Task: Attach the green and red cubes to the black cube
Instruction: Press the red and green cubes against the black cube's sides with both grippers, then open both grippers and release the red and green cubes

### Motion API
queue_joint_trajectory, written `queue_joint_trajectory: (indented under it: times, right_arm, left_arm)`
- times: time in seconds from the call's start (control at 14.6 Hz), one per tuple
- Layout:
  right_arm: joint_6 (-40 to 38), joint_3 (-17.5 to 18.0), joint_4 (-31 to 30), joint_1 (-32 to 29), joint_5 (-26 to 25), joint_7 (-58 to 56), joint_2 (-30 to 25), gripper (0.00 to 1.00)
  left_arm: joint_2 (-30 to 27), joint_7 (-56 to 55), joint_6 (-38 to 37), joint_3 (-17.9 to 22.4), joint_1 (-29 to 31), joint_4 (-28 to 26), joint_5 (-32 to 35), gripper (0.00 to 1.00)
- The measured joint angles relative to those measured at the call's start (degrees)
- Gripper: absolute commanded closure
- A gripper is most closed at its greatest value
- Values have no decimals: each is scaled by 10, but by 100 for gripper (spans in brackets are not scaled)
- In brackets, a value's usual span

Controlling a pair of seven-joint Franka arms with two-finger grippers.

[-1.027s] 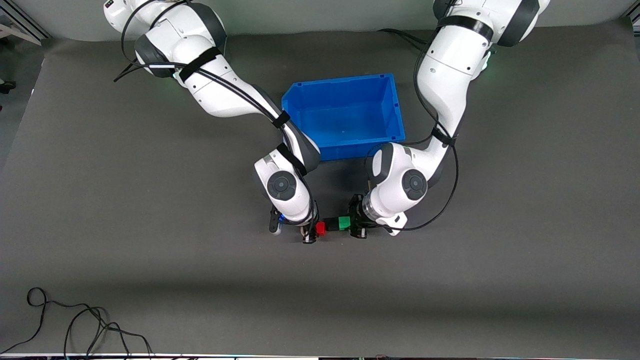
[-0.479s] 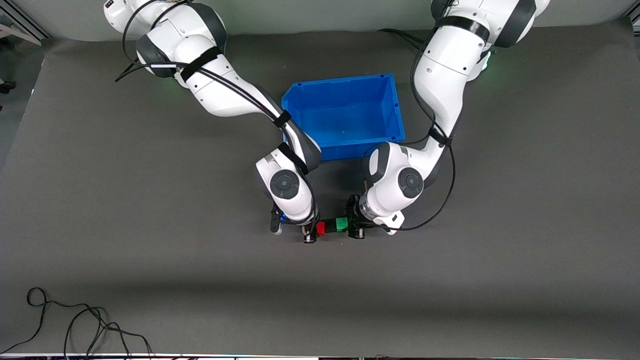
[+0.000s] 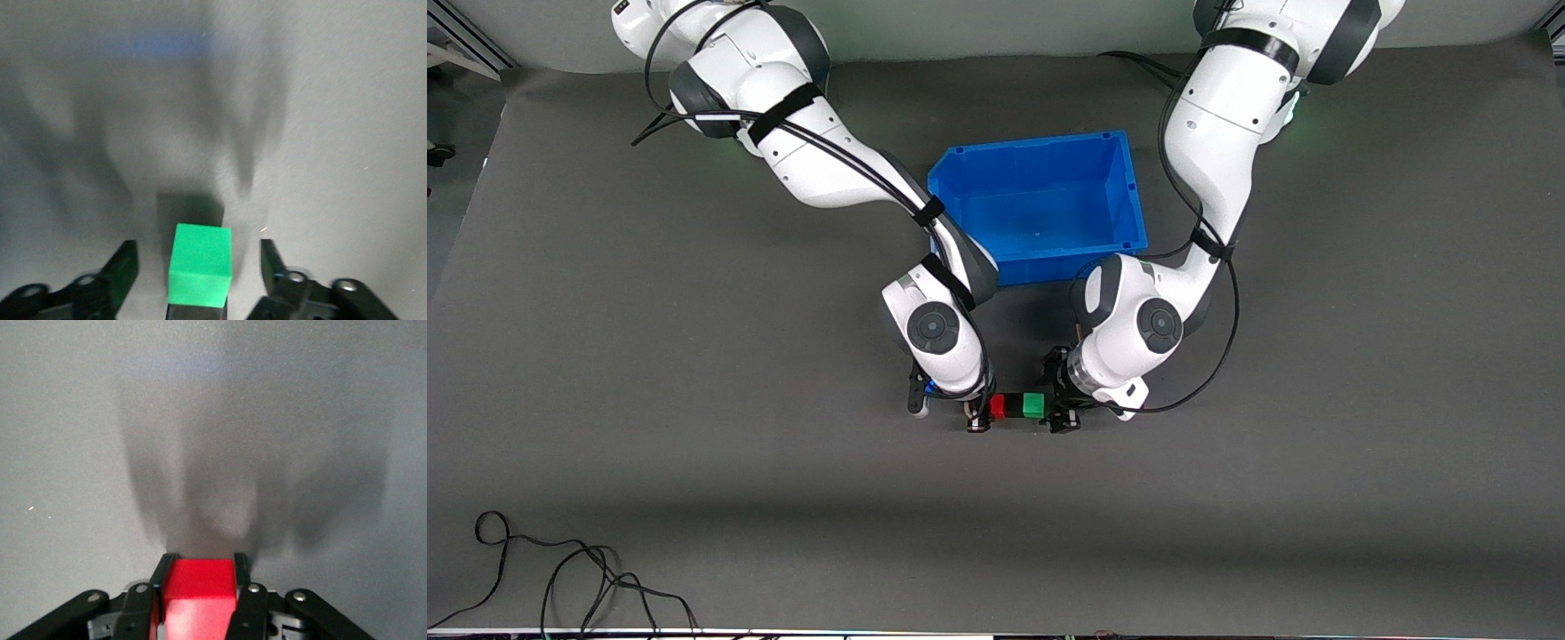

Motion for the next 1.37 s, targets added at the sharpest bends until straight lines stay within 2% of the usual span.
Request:
queue_joint_trajectory:
  times: [0.07,0.21,0.27,0.41,0.48,0.55,0.68,0.89,1.1,1.37]
  right_arm:
    - [-1,0,2,0,0,0,1,100]
    - [-8,0,8,-1,0,0,4,80]
    - [-10,1,11,-2,1,0,6,65]
    - [-8,1,23,-5,1,-1,12,29]
    - [-6,0,28,-7,1,-1,16,5]
    - [0,-1,32,-8,0,-3,19,1]
    - [1,-3,42,-9,0,-17,21,1]
    - [-27,-4,66,-9,-1,-42,9,1]
    - [-112,-5,80,-10,0,-106,-40,1]
    - [-272,-5,82,-36,1,-247,-134,1]
  left_arm:
    - [0,0,0,6,2,0,6,0]
    - [-1,2,-15,31,5,0,21,0]
    - [-4,11,-36,50,7,0,27,0]
    - [-18,63,-102,84,19,2,30,0]
    - [-30,101,-139,95,34,3,31,0]
    - [-45,146,-180,100,54,5,32,0]
    - [-80,246,-267,104,104,6,50,0]
    - [-142,423,-378,105,187,7,113,0]
    - [-203,595,-424,105,227,8,203,0]
    - [-266,801,-450,105,254,8,229,0]
